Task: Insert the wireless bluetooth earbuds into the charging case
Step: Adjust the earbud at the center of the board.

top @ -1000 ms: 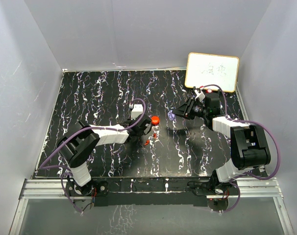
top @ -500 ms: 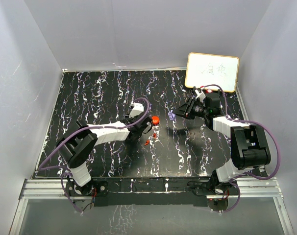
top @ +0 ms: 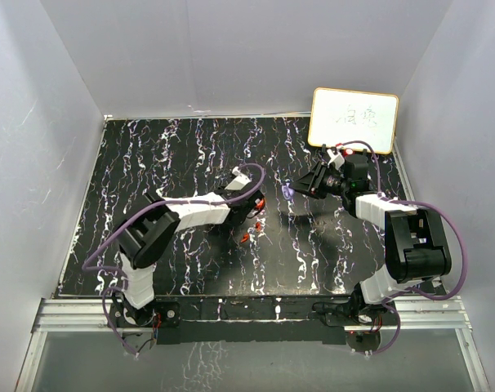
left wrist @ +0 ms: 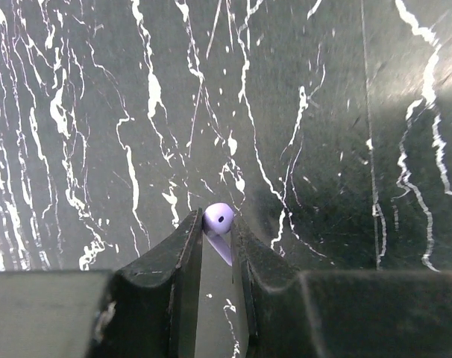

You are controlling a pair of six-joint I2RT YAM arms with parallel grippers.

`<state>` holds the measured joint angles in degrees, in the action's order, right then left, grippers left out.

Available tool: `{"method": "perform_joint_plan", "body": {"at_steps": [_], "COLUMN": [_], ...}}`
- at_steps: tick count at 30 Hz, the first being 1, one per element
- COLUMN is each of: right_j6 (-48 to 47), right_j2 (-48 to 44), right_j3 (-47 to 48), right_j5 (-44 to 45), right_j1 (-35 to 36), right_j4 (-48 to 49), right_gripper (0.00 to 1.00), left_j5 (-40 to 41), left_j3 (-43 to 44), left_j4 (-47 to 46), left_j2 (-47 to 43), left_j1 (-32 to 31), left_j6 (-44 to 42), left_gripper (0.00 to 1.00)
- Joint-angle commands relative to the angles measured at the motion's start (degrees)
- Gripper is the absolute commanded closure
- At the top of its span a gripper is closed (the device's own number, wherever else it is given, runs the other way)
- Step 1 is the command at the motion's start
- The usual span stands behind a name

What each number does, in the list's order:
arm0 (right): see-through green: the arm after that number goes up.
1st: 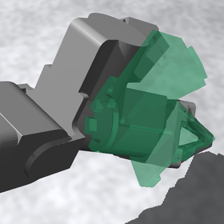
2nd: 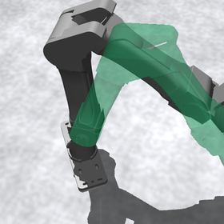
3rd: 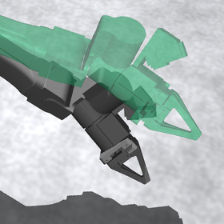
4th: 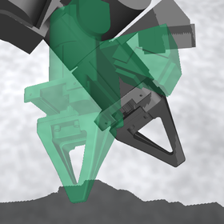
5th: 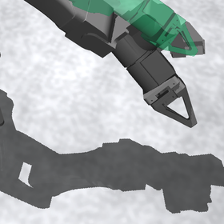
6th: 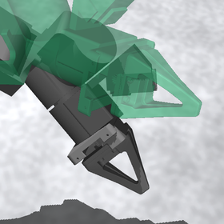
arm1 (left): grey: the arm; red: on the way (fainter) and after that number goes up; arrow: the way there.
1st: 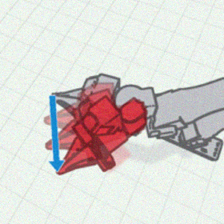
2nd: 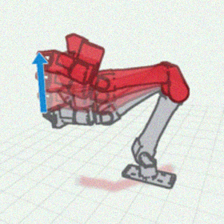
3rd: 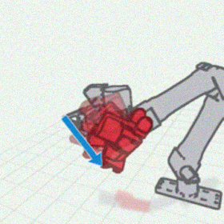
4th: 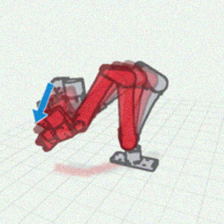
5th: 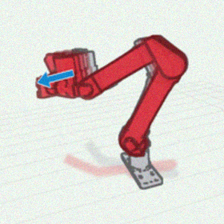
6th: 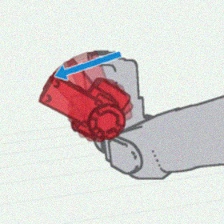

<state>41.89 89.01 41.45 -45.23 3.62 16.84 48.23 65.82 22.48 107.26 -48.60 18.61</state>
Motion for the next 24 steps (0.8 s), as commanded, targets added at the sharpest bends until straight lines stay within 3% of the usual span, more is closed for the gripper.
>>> {"method": "perform_joint_plan", "body": {"at_steps": [1, 24], "right_j6": [-1.2, -1.8], "right_j2": [-1.4, -1.4], "right_j3": [0.1, 0.4], "right_j5": [-1.0, -1.4], "right_j1": [-0.7, -1.6], "right_j4": [1.8, 1.1], "right_gripper": [1.00, 1.00], "left_j5": [2.8, 6.3], "left_j3": [3.3, 7.7], "left_j4": [7.6, 16.4], "left_j2": [1.8, 8.6], "left_j1": [-0.3, -0.2], "left_j6": [-3.0, -6.5], "left_gripper": [1.00, 1.00]}}
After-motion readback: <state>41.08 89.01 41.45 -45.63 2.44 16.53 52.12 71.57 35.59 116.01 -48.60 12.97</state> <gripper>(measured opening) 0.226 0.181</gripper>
